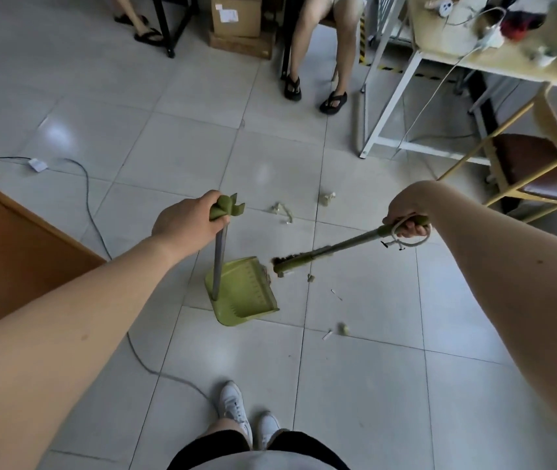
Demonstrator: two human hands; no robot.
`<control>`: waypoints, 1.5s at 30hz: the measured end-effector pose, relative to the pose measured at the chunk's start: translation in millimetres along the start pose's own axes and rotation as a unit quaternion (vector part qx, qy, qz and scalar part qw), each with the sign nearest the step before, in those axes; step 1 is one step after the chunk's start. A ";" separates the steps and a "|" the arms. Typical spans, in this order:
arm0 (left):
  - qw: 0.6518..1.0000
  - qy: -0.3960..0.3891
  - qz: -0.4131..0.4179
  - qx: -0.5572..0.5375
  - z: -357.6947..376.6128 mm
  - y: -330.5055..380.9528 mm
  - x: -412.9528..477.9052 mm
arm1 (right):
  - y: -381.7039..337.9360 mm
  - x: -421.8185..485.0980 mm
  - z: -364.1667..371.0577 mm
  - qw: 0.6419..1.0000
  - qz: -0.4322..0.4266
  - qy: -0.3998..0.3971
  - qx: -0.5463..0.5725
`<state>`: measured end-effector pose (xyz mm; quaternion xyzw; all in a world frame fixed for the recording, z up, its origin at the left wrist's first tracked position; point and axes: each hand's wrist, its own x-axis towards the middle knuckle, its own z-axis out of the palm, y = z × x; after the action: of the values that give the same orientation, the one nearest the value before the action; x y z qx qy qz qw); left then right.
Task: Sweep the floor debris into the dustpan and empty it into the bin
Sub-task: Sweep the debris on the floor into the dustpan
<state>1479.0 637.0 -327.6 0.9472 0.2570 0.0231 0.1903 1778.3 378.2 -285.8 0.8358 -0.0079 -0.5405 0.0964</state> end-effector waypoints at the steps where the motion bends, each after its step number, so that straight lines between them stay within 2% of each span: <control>1: 1.000 0.000 0.001 -0.004 -2.9 2.2 8.2 | -2.4 -2.1 -0.3 1.000 -0.007 0.008 0.007; 6: 0.999 -0.007 0.030 -0.023 -7.4 13.0 58.3 | -27.4 0.3 -12.6 0.997 -0.048 0.031 0.048; 13: 0.998 0.005 0.057 -0.005 15.4 20.9 129.0 | -53.4 48.4 -58.7 0.975 -0.095 0.074 0.187; 15: 0.999 0.009 0.052 -0.003 23.1 17.8 155.5 | -64.1 71.6 -80.4 0.975 -0.105 0.096 0.173; 18: 0.999 0.018 0.036 0.009 34.5 16.1 201.6 | -82.8 112.4 -121.7 0.980 -0.062 0.082 0.168; 24: 1.000 0.000 -0.006 0.017 58.4 28.3 292.2 | -110.6 199.2 -205.9 0.976 -0.034 0.128 0.174; 26: 0.999 -0.003 -0.008 0.034 65.9 30.9 314.5 | -114.9 223.7 -227.1 0.980 -0.053 0.091 0.171; 29: 0.998 -0.002 -0.016 0.057 74.5 28.5 331.8 | -119.7 256.1 -249.2 0.967 -0.075 0.051 0.239; 35: 0.995 -0.001 -0.090 0.030 78.3 13.9 352.9 | -151.8 286.6 -260.5 0.976 -0.026 -0.006 0.216; 39: 0.995 -0.004 -0.093 0.033 74.6 5.7 363.3 | -175.2 286.5 -249.3 0.968 -0.030 -0.043 0.245; 45: 0.996 -0.006 -0.043 0.080 72.8 -11.8 347.9 | -195.9 261.2 -196.3 0.962 -0.028 -0.083 0.260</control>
<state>1785.3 793.4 -418.2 0.9477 0.2971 -0.0116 0.1162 2046.6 569.7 -476.7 0.7841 -0.1330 -0.5896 -0.1407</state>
